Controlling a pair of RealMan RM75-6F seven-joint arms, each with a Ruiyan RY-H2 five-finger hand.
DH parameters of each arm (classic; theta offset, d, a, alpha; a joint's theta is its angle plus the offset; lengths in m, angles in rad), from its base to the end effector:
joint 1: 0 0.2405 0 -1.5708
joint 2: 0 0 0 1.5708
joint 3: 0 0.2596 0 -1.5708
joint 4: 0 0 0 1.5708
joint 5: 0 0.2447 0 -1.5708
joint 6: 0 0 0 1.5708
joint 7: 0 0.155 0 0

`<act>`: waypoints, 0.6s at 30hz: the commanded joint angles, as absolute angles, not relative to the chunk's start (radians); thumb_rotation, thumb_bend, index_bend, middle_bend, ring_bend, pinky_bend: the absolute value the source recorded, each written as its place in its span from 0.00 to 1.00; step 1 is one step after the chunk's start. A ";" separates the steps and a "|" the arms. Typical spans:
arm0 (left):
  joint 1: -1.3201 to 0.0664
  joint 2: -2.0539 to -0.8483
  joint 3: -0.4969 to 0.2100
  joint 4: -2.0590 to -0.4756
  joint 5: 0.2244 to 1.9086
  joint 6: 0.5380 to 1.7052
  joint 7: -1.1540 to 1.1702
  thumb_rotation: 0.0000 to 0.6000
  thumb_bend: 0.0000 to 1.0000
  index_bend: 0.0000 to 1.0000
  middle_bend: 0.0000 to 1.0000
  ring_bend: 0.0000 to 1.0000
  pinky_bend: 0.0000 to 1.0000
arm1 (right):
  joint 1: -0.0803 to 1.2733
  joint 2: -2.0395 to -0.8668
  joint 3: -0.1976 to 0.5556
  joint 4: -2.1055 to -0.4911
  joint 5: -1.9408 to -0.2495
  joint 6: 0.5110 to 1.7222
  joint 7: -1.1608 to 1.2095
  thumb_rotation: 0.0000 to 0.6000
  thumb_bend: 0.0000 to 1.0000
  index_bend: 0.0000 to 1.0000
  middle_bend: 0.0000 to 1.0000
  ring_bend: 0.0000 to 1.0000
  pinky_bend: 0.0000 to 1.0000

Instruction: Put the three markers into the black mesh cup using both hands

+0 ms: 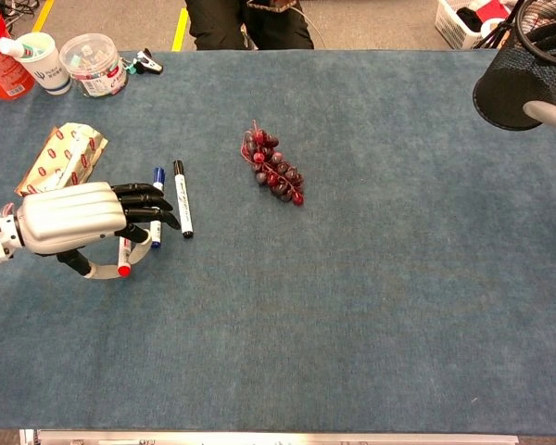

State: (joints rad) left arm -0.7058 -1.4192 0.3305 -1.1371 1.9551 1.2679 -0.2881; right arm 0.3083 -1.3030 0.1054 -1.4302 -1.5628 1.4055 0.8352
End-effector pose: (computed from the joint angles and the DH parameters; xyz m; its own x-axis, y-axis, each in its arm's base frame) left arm -0.2621 0.2713 -0.0221 0.6829 0.2620 0.6819 0.5075 -0.8416 -0.1849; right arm -0.2828 -0.2791 0.0786 -0.3897 -0.1493 0.9088 -0.8835 -0.2180 -0.4146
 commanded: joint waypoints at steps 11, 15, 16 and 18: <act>-0.710 -1.280 0.252 -1.407 1.848 1.297 -0.445 1.00 0.28 0.66 0.20 0.11 0.10 | 0.353 -1.343 0.080 -1.425 -1.608 1.356 0.825 1.00 0.37 0.38 0.36 0.24 0.25; -0.713 -1.240 0.227 -1.472 1.821 1.298 -0.492 1.00 0.29 0.66 0.20 0.11 0.10 | 0.383 -1.366 0.086 -1.420 -1.616 1.334 0.821 1.00 0.37 0.38 0.36 0.24 0.25; -0.713 -1.231 0.222 -1.486 1.813 1.297 -0.502 1.00 0.29 0.66 0.20 0.11 0.10 | 0.390 -1.371 0.087 -1.419 -1.618 1.327 0.820 1.00 0.37 0.38 0.36 0.24 0.25; -0.714 -1.213 0.211 -1.513 1.799 1.293 -0.521 1.00 0.29 0.66 0.20 0.11 0.10 | 0.405 -1.382 0.088 -1.416 -1.620 1.313 0.815 1.00 0.37 0.38 0.36 0.24 0.25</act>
